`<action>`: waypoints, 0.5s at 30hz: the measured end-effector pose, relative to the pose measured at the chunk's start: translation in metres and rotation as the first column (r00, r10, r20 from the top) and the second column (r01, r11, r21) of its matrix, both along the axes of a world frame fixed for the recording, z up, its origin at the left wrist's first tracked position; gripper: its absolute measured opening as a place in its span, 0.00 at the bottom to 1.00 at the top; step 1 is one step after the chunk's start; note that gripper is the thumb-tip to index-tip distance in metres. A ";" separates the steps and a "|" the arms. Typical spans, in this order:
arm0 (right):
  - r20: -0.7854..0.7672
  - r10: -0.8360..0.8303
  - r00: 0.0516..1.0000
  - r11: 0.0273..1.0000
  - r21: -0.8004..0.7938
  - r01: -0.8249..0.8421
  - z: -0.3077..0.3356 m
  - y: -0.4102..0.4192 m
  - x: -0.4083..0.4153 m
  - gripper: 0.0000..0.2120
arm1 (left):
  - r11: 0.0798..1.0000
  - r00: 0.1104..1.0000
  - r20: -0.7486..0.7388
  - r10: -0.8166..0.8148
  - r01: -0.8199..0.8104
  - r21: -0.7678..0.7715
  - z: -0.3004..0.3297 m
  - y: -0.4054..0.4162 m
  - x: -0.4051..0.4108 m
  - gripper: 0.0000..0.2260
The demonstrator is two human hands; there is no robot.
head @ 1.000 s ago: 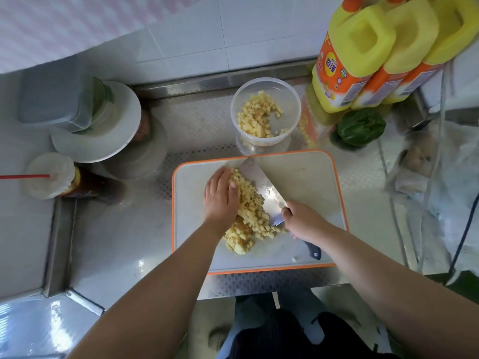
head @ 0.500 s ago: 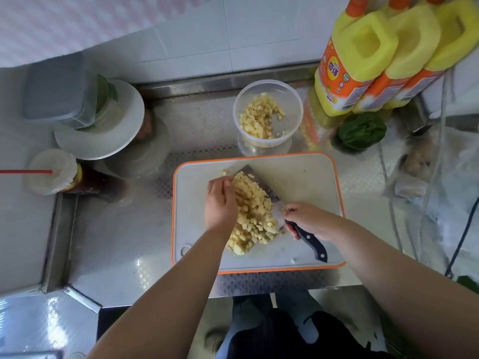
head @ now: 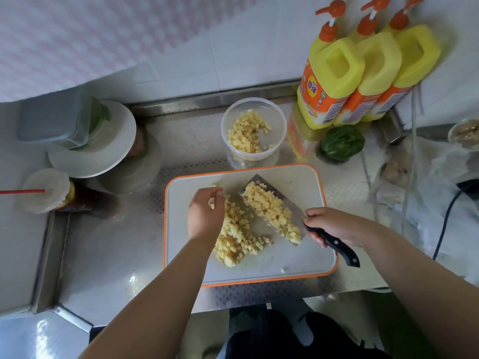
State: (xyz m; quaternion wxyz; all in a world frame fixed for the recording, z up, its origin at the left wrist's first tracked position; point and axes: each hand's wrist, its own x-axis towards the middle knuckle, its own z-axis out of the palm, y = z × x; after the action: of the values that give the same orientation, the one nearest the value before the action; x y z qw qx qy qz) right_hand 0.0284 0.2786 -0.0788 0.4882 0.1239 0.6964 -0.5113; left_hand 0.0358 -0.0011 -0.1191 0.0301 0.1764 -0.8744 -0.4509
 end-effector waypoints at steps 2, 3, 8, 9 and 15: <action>0.000 -0.015 1.000 1.000 -0.011 0.015 0.005 0.008 0.001 0.10 | 0.997 0.996 -0.061 -0.062 0.060 -0.040 0.008 0.004 -0.010 0.08; -0.002 -0.023 1.000 1.000 -0.014 0.023 0.007 0.012 0.002 0.10 | 0.994 0.991 -0.091 -0.097 0.092 -0.059 0.012 0.006 -0.018 0.08; -0.022 -0.040 0.999 0.998 -0.039 0.039 0.020 0.027 0.007 0.10 | 0.969 0.970 -0.052 -0.237 0.232 -0.090 0.037 0.021 -0.074 0.10; -0.025 -0.049 0.998 0.998 -0.044 0.048 0.023 0.029 0.008 0.10 | 0.960 0.963 -0.008 -0.268 0.266 -0.091 0.041 0.025 -0.085 0.10; -0.011 -0.131 0.991 0.987 -0.100 0.130 0.041 0.037 0.010 0.09 | 0.893 0.907 0.168 -0.387 0.414 -0.176 0.045 0.039 -0.104 0.09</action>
State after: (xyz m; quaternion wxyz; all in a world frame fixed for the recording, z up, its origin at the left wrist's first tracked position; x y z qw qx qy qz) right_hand 0.0386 0.3160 -0.0382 0.4532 0.1405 0.6648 -0.5770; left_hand -0.0683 0.0382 -0.0739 -0.1017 0.0169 -0.9342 -0.3416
